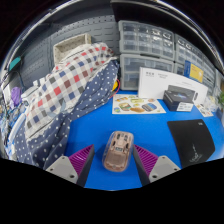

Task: Arrange mouse

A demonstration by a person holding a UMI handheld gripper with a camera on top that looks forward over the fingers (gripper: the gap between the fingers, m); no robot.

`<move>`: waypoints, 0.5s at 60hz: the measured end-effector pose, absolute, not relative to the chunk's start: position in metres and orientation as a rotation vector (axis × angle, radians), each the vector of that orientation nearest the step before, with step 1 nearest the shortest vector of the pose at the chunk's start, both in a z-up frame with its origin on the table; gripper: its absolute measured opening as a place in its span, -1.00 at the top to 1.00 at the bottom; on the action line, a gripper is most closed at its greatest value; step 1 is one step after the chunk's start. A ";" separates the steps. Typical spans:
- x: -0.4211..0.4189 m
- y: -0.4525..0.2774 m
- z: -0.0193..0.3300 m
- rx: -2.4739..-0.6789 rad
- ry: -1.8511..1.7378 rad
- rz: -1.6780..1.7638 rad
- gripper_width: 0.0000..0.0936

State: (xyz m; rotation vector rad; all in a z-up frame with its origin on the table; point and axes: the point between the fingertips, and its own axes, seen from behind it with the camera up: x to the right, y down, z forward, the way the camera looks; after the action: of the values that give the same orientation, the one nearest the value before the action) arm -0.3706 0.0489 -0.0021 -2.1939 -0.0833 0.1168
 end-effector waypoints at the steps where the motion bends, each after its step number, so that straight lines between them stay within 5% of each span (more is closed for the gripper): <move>1: -0.372 0.052 -0.002 -2.196 -0.086 0.118 -0.62; 12: -0.378 0.071 -0.004 -2.223 -0.104 0.091 -0.32; 16: -0.372 0.073 -0.005 -2.230 -0.074 0.076 -0.03; 30: -0.369 0.073 -0.006 -2.273 -0.135 0.074 0.29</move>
State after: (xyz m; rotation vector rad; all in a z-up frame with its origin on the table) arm -0.3695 0.0732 -0.0061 -2.2729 -0.1348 0.0744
